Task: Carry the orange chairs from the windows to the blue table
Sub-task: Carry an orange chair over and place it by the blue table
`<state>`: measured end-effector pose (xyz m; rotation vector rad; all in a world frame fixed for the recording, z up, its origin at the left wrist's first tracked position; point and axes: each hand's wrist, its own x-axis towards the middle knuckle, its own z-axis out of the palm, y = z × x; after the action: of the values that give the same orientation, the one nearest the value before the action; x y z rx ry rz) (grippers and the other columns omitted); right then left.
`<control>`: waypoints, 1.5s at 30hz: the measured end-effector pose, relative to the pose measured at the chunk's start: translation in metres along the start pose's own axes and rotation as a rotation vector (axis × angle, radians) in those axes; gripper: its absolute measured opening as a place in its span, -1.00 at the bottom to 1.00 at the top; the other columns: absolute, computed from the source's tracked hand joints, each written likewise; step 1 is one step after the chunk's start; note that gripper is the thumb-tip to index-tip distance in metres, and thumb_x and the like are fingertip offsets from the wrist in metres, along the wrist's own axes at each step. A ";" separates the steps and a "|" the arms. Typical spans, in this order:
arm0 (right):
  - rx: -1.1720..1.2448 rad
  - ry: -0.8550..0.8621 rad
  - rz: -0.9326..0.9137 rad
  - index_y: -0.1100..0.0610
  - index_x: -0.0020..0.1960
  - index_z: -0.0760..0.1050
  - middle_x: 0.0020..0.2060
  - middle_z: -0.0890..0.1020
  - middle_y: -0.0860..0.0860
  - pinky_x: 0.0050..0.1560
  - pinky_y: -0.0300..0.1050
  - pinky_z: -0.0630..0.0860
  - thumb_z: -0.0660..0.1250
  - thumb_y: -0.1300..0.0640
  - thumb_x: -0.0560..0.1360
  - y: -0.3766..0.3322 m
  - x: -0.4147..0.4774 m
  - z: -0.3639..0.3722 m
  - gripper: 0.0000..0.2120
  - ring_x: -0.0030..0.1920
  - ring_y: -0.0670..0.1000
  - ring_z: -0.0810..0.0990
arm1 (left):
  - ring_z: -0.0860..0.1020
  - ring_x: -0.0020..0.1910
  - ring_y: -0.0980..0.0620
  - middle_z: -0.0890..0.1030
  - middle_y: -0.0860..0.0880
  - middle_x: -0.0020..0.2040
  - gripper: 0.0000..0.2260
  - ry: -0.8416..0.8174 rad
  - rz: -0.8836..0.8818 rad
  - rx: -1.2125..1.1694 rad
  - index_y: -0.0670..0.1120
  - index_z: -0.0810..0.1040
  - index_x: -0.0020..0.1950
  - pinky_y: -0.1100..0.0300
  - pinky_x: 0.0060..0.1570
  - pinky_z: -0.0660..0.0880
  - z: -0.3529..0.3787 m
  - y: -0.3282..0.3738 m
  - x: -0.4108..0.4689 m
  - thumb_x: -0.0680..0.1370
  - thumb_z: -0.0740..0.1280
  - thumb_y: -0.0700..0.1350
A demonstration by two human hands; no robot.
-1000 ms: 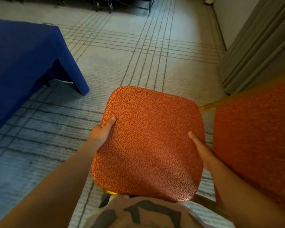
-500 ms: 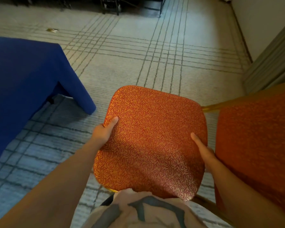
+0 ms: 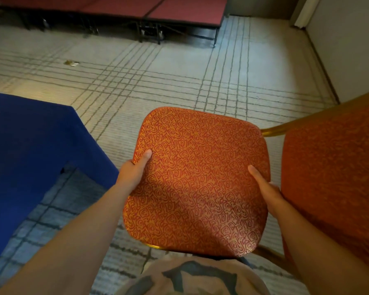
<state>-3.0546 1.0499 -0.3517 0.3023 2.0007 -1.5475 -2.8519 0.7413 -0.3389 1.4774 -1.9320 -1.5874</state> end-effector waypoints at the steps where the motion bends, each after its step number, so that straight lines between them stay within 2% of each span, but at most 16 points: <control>1: -0.012 -0.012 -0.008 0.16 0.34 0.50 0.22 0.61 0.14 0.35 0.08 0.43 0.50 -0.21 0.36 -0.018 0.022 0.012 -0.31 0.20 0.14 0.57 | 0.54 0.15 -0.17 0.56 -0.17 0.23 -0.20 0.008 0.006 0.000 -0.14 0.50 0.31 0.04 0.11 0.45 0.004 0.012 0.024 0.34 0.26 0.46; 4: -0.037 -0.076 -0.037 0.14 0.34 0.50 0.22 0.61 0.12 0.33 0.04 0.44 0.50 -0.21 0.36 -0.078 0.088 0.048 -0.32 0.17 0.12 0.57 | 0.55 0.14 -0.18 0.58 -0.18 0.20 -0.26 0.069 0.001 -0.036 -0.13 0.54 0.27 0.07 0.05 0.44 0.015 0.051 0.095 0.37 0.27 0.43; 7: -0.083 -0.118 -0.018 0.13 0.34 0.51 0.19 0.63 0.12 0.32 0.08 0.47 0.51 -0.23 0.33 -0.139 0.147 0.077 -0.29 0.17 0.13 0.60 | 0.54 0.15 -0.21 0.57 -0.21 0.20 -0.24 0.118 -0.079 -0.067 -0.17 0.53 0.27 0.03 0.09 0.45 0.025 0.082 0.157 0.37 0.28 0.43; 11: -0.125 -0.189 0.026 0.14 0.35 0.50 0.18 0.63 0.12 0.30 0.09 0.48 0.51 -0.27 0.30 -0.189 0.207 0.123 -0.24 0.14 0.14 0.60 | 0.54 0.14 -0.20 0.58 -0.21 0.19 -0.24 0.163 -0.108 -0.074 -0.14 0.56 0.25 0.07 0.01 0.41 0.026 0.107 0.222 0.35 0.27 0.46; 13: -0.150 -0.233 0.068 0.13 0.36 0.48 0.16 0.63 0.12 0.26 0.07 0.49 0.52 -0.29 0.27 -0.206 0.237 0.156 -0.19 0.09 0.14 0.61 | 0.56 0.07 -0.17 0.60 -0.15 0.14 -0.22 0.188 -0.139 -0.092 -0.10 0.56 0.25 0.08 -0.02 0.41 0.017 0.116 0.257 0.31 0.27 0.48; 16: -0.167 -0.249 0.088 0.13 0.33 0.50 0.13 0.65 0.14 0.24 0.13 0.52 0.53 -0.33 0.17 -0.222 0.269 0.196 -0.13 0.07 0.16 0.63 | 0.51 -0.20 0.01 0.55 -0.05 -0.04 -0.20 0.191 -0.159 -0.112 -0.08 0.57 0.23 0.11 -0.11 0.40 0.006 0.124 0.296 0.27 0.26 0.51; 17: -0.181 -0.256 0.096 0.14 0.33 0.50 0.14 0.64 0.16 0.25 0.16 0.52 0.53 -0.33 0.16 -0.230 0.283 0.215 -0.12 0.09 0.18 0.63 | 0.50 -0.21 0.02 0.55 -0.06 -0.04 -0.20 0.202 -0.176 -0.107 -0.08 0.57 0.22 0.10 -0.12 0.40 0.001 0.127 0.318 0.27 0.26 0.51; 19: -0.185 -0.273 0.112 0.16 0.35 0.49 0.15 0.64 0.17 0.26 0.18 0.51 0.53 -0.32 0.17 -0.250 0.312 0.254 -0.11 0.11 0.20 0.62 | 0.52 -0.12 -0.07 0.59 -0.13 0.04 -0.21 0.213 -0.190 -0.101 -0.10 0.58 0.22 0.10 -0.08 0.40 -0.011 0.132 0.361 0.29 0.26 0.50; 24: -0.206 -0.298 0.108 0.17 0.37 0.47 0.17 0.63 0.18 0.25 0.16 0.52 0.51 -0.27 0.28 -0.309 0.380 0.376 -0.19 0.11 0.20 0.62 | 0.55 0.01 -0.10 0.60 -0.18 0.15 -0.19 0.221 -0.173 -0.125 -0.11 0.58 0.25 0.10 0.02 0.42 -0.063 0.157 0.483 0.28 0.26 0.49; 29: -0.202 -0.316 0.033 0.16 0.35 0.49 0.15 0.65 0.15 0.26 0.12 0.52 0.53 -0.29 0.25 -0.385 0.420 0.495 -0.18 0.11 0.18 0.62 | 0.55 -0.16 0.03 0.60 -0.07 -0.01 -0.22 0.290 -0.148 -0.155 -0.03 0.61 0.15 0.10 -0.01 0.46 -0.134 0.198 0.584 0.21 0.28 0.54; 32: -0.199 -0.350 -0.002 0.15 0.37 0.48 0.15 0.65 0.15 0.26 0.14 0.52 0.54 -0.30 0.24 -0.422 0.439 0.560 -0.15 0.11 0.19 0.63 | 0.57 -0.06 -0.07 0.60 -0.08 0.00 -0.26 0.315 -0.121 -0.155 -0.01 0.61 0.13 0.01 0.08 0.50 -0.173 0.218 0.637 0.25 0.28 0.54; 33: -0.207 -0.354 -0.005 0.16 0.37 0.47 0.16 0.64 0.15 0.26 0.15 0.52 0.53 -0.30 0.24 -0.433 0.445 0.582 -0.15 0.12 0.19 0.62 | 0.58 -0.08 -0.06 0.61 -0.07 -0.03 -0.27 0.328 -0.122 -0.148 -0.02 0.61 0.12 0.03 0.05 0.51 -0.186 0.225 0.653 0.26 0.28 0.53; 37: -0.249 -0.399 -0.027 0.14 0.38 0.47 0.18 0.63 0.14 0.27 0.16 0.50 0.51 -0.28 0.30 -0.469 0.475 0.670 -0.21 0.14 0.19 0.61 | 0.54 -0.24 0.17 0.58 0.10 -0.24 -0.47 0.382 -0.114 -0.174 0.05 0.60 -0.11 0.26 -0.28 0.42 -0.231 0.241 0.720 0.28 0.29 0.49; 40: -0.299 -0.463 -0.016 0.14 0.40 0.45 0.21 0.62 0.15 0.29 0.19 0.49 0.49 -0.27 0.32 -0.488 0.507 0.727 -0.21 0.17 0.21 0.60 | 0.50 -0.27 0.22 0.56 0.12 -0.25 -0.56 0.435 -0.146 -0.190 0.08 0.58 -0.09 0.27 -0.28 0.40 -0.251 0.237 0.765 0.35 0.31 0.42; 42: -0.334 -0.482 -0.054 0.15 0.43 0.41 0.25 0.59 0.16 0.32 0.19 0.46 0.48 -0.28 0.32 -0.508 0.521 0.769 -0.18 0.22 0.21 0.56 | 0.52 -0.27 0.19 0.57 0.11 -0.25 -0.51 0.451 -0.171 -0.210 0.06 0.58 -0.10 0.25 -0.25 0.41 -0.264 0.240 0.794 0.33 0.30 0.45; 45: -0.380 -0.544 -0.079 0.15 0.45 0.38 0.29 0.56 0.14 0.35 0.18 0.43 0.47 -0.29 0.33 -0.560 0.557 0.872 -0.16 0.26 0.20 0.53 | 0.55 -0.29 0.19 0.58 0.18 -0.31 -0.47 0.523 -0.189 -0.243 0.05 0.60 -0.19 0.31 -0.35 0.40 -0.313 0.261 0.870 0.26 0.28 0.50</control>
<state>-3.5188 -0.0311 -0.3530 -0.3213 1.8184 -1.1009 -3.1738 -0.1643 -0.3414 1.7823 -1.2991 -1.2731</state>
